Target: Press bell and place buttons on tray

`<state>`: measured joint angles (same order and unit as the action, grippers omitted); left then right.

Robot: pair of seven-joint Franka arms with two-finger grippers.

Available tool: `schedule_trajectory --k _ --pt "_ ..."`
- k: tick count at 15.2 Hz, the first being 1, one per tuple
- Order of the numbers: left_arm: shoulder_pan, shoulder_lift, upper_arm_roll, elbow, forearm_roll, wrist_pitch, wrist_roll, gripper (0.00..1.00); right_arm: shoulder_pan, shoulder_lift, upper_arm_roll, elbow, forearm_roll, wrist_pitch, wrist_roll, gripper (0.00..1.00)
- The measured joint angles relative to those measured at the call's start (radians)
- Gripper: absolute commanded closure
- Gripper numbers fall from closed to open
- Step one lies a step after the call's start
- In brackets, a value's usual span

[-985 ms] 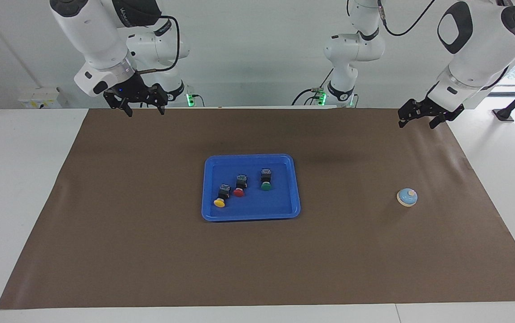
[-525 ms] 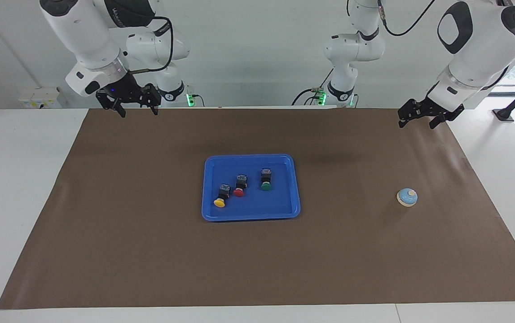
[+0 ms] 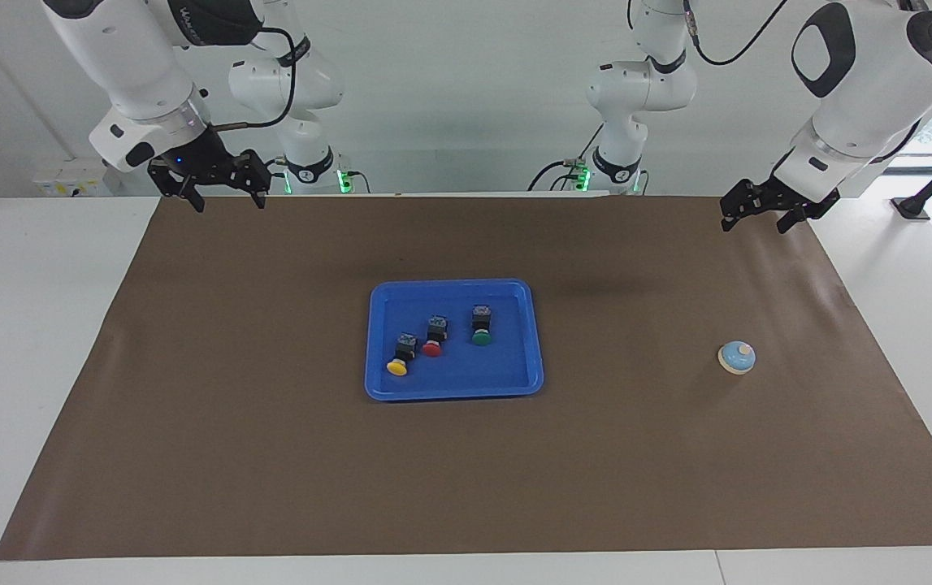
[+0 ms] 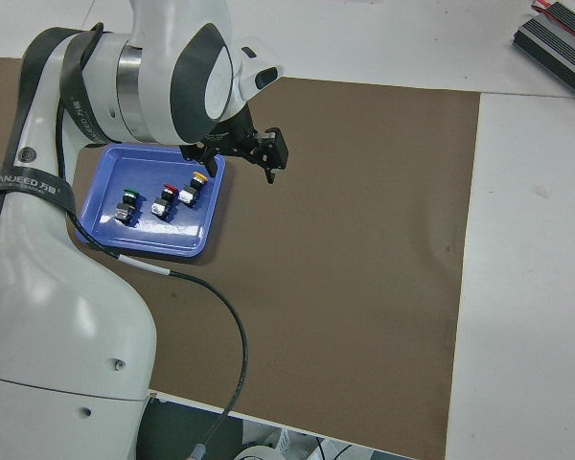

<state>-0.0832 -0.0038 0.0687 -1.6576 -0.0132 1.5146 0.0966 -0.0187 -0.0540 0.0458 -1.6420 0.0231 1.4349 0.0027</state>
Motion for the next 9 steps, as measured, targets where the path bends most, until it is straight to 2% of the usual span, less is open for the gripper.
schedule_trajectory --k 4,9 --pt "0.0 0.0 0.0 0.0 0.0 0.0 0.0 0.0 -0.002 0.034 0.0 0.087 -0.006 -0.103 0.0 0.0" --pt "0.0 0.0 0.0 0.0 0.0 0.0 0.0 0.0 0.006 0.043 0.011 0.114 -0.036 -0.111 0.0 0.0"
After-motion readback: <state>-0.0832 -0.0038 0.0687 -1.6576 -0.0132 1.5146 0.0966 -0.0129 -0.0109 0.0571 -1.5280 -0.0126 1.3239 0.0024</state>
